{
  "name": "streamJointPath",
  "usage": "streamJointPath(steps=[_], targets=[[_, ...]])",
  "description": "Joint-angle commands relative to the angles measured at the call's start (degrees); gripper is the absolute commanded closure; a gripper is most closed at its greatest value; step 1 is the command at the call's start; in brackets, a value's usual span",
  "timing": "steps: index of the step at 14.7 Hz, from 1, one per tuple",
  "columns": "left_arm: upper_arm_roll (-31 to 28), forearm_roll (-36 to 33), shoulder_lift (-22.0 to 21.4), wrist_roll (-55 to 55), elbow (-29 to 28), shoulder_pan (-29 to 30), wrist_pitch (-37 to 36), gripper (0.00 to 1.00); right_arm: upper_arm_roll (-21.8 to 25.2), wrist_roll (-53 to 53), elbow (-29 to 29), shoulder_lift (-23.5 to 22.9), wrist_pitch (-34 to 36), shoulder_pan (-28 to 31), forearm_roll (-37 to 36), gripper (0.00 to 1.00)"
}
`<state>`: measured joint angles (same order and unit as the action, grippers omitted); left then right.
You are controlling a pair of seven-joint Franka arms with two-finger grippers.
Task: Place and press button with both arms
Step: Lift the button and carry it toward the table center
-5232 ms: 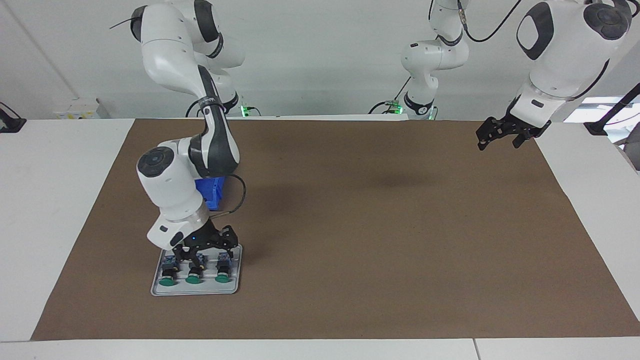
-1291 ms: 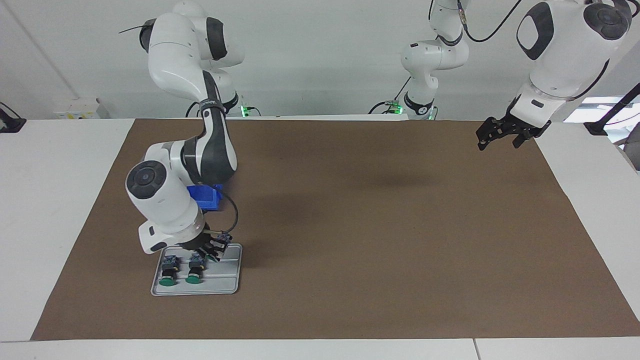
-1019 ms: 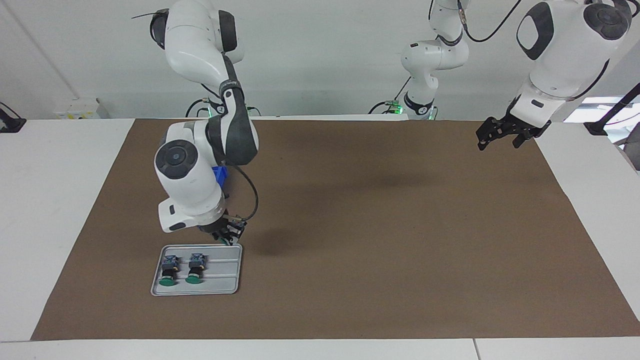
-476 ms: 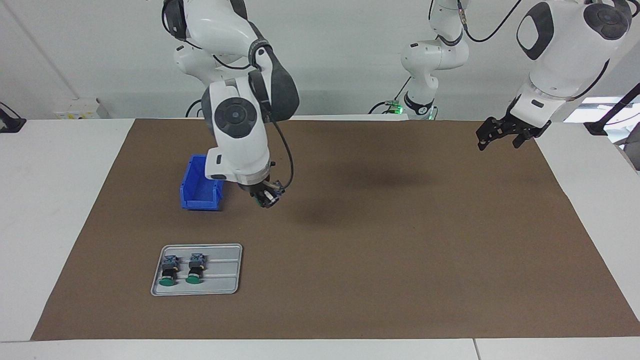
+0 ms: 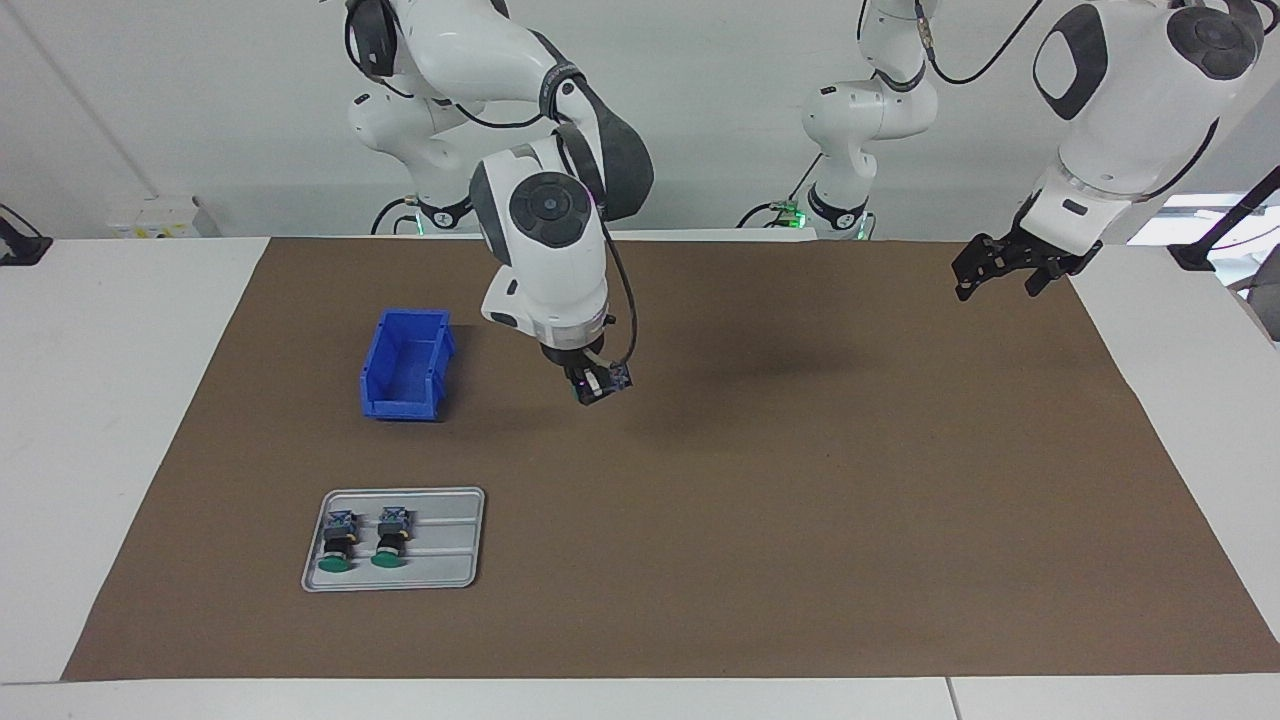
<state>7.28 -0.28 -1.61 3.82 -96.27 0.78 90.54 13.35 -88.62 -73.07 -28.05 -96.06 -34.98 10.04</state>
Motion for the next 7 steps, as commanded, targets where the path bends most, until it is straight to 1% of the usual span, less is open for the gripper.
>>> streamJointPath(steps=[1,4,6,7], targets=[[-0.25,0.01,-1.55,-0.92,-2.00,0.19,1.21,0.00,0.01,-3.14,-2.77,-0.24,-4.39,-1.22,1.30,0.90],[-0.25,0.01,-1.55,-0.92,-2.00,0.19,1.21,0.00,-0.60,-3.31,-6.81,-0.34,-10.10,-1.49,1.47,0.90],[-0.25,0.01,-1.55,-0.83,-2.00,0.19,1.21,0.00,-1.39,-5.06,-8.49,-0.34,-12.39,-2.28,2.00,0.90],[-0.25,0.01,-1.55,-0.92,-2.00,0.19,1.21,0.00,-1.57,-6.03,-10.50,-0.08,-13.70,-2.80,2.09,0.90]])
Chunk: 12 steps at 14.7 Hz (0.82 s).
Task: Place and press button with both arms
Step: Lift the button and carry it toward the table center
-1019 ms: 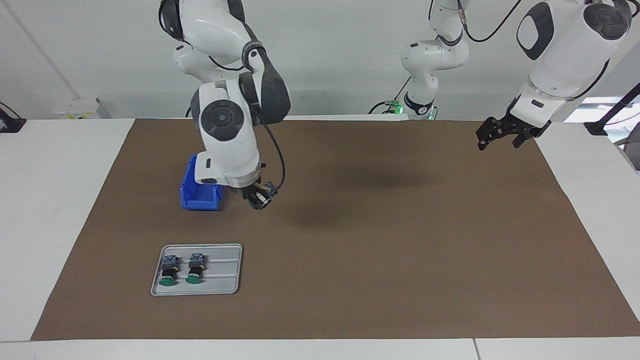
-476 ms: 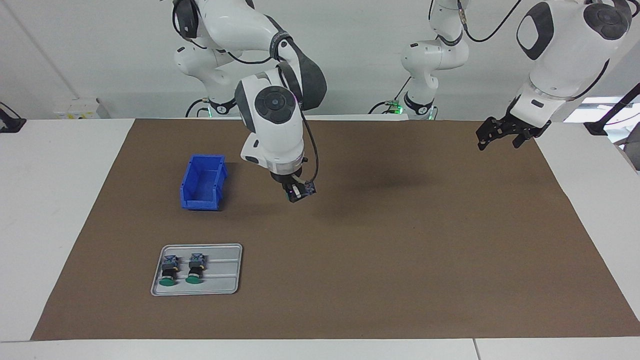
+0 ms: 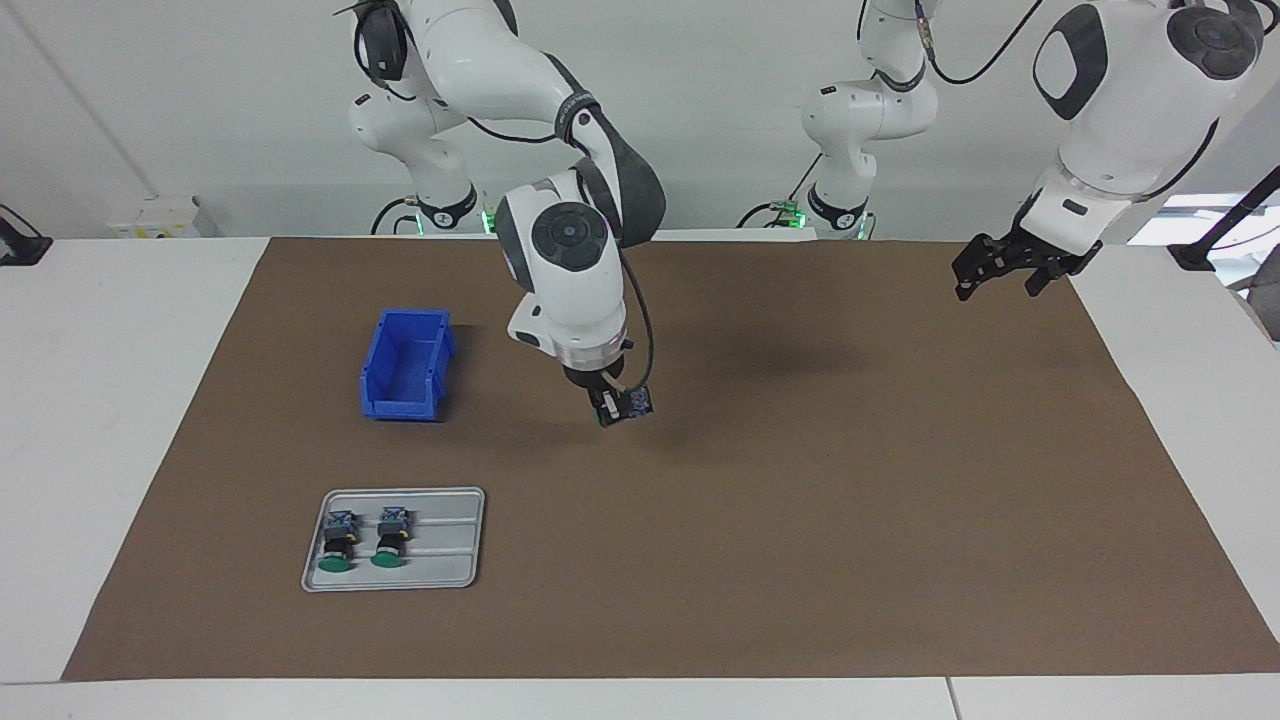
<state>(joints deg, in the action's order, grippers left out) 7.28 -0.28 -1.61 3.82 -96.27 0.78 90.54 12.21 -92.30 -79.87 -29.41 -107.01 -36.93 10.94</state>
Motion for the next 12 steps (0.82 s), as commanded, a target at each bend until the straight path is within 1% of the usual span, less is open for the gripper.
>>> streamJointPath(steps=[1,3,7,12], targets=[[-0.25,0.01,-1.55,-0.83,-2.00,0.19,1.21,0.00,-1.04,-3.40,-5.46,1.72,-4.25,-1.13,1.19,0.90],[-0.25,0.01,-1.55,-0.83,-2.00,0.19,1.21,0.00,-2.36,-5.42,-10.02,3.38,-7.76,-2.09,1.19,0.90],[-0.25,0.01,-1.55,-0.83,-2.00,0.19,1.21,0.00,-3.06,-7.97,-18.99,6.37,-14.01,-4.03,1.19,0.89],[-0.25,0.01,-1.55,-0.83,-2.00,0.19,1.21,0.00,-4.56,-8.68,-27.61,8.66,-21.56,-4.91,1.19,0.89]])
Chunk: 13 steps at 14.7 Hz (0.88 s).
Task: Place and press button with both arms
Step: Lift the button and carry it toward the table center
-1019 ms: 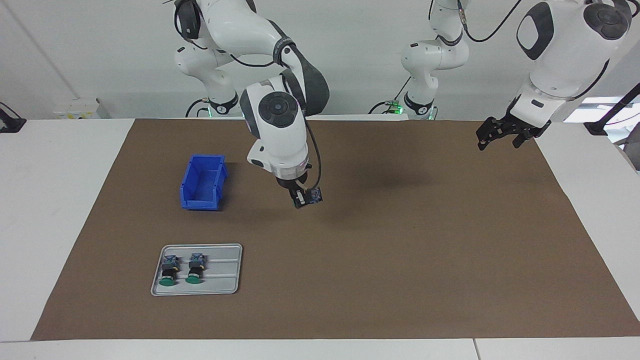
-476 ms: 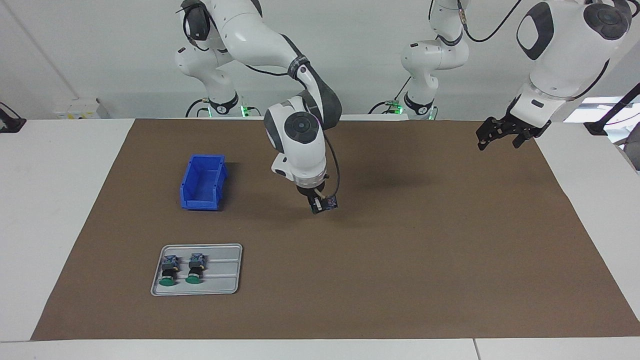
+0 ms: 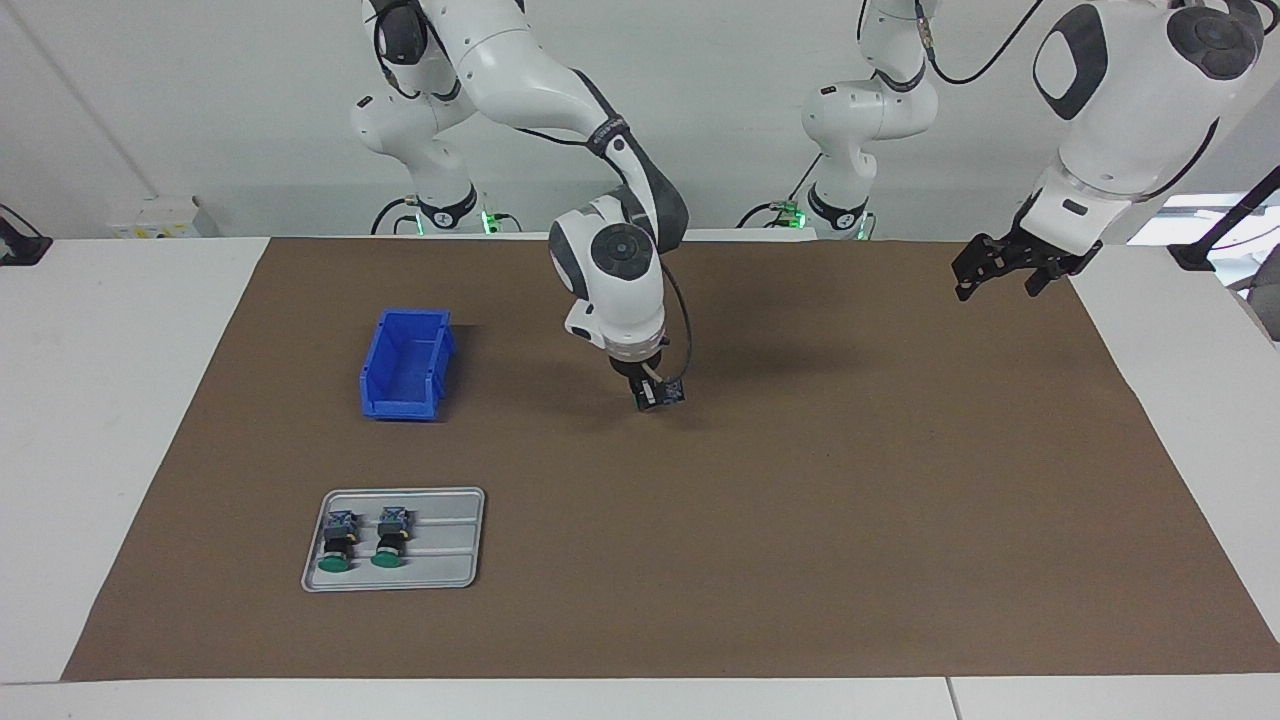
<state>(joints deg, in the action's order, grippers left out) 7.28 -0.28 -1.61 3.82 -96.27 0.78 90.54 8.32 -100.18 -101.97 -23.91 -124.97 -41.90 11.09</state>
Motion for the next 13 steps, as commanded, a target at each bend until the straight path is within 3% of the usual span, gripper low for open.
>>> streamJointPath(steps=[1,4,8,13], targets=[[-0.25,0.01,-1.55,-0.83,-2.00,0.19,1.21,0.00,-0.67,-0.72,-6.30,3.26,-4.31,0.06,1.04,0.88],[-0.25,0.01,-1.55,-0.83,-2.00,0.19,1.21,0.00,-0.67,-0.54,-7.45,3.43,-5.45,0.06,1.04,0.86],[-0.25,0.01,-1.55,-0.83,-2.00,0.19,1.21,0.00,-0.76,-0.54,-8.95,3.96,-7.13,-0.03,1.04,0.68],[-0.25,0.01,-1.55,-0.92,-2.00,0.19,1.21,0.00,-0.76,-0.54,-8.86,3.96,-6.25,-0.20,0.96,0.19]])
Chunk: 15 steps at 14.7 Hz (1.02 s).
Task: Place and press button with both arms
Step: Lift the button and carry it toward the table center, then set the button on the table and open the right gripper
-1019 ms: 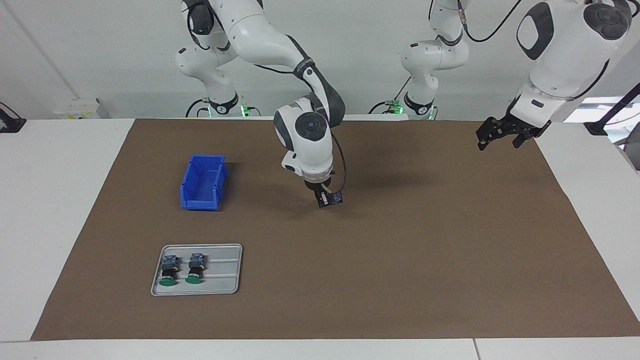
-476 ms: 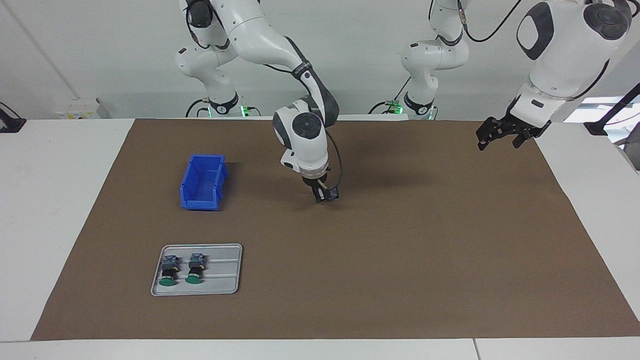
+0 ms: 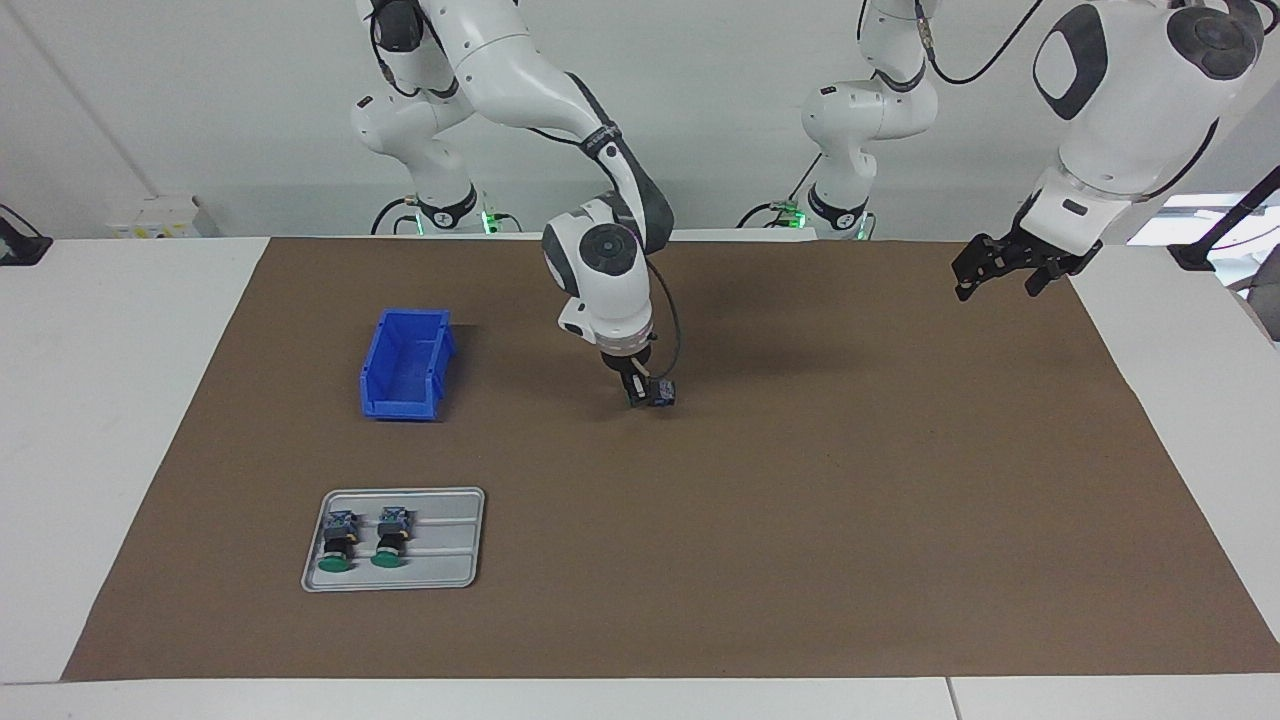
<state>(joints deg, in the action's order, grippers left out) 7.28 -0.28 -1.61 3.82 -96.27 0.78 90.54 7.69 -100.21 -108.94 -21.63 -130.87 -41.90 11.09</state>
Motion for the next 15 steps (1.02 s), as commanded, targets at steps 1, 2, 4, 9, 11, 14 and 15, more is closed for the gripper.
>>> streamJointPath(steps=[1,2,4,9,11,14,15], targets=[[-0.25,0.01,-1.55,-0.83,-2.00,0.19,1.21,0.00,-0.13,-0.52,-1.71,1.68,0.26,-0.20,0.78,0.10],[-0.25,0.01,-1.55,-0.83,-2.00,0.19,1.21,0.00,-0.13,-0.34,-0.84,1.68,2.10,-0.20,0.25,0.06],[-0.25,0.01,-1.55,-0.83,-2.00,0.19,1.21,0.00,0.13,2.19,2.75,1.33,6.92,0.15,-0.63,0.05],[-0.16,0.01,-1.64,0.92,-2.08,-0.52,0.77,0.00,4.42,22.46,10.94,1.85,17.05,2.18,-2.57,0.04],[-0.08,0.01,-1.38,7.74,-1.91,-0.43,1.56,0.00,7.06,32.31,11.30,3.86,17.58,2.26,-2.56,0.04],[0.45,1.67,-1.12,25.81,-1.64,-1.74,2.52,0.00,8.04,46.10,11.30,6.59,18.63,5.41,-2.83,0.04],[0.36,3.95,-0.94,34.85,-1.30,-2.36,3.14,0.00,7.87,53.46,11.21,8.25,19.51,7.69,-3.61,0.04]])
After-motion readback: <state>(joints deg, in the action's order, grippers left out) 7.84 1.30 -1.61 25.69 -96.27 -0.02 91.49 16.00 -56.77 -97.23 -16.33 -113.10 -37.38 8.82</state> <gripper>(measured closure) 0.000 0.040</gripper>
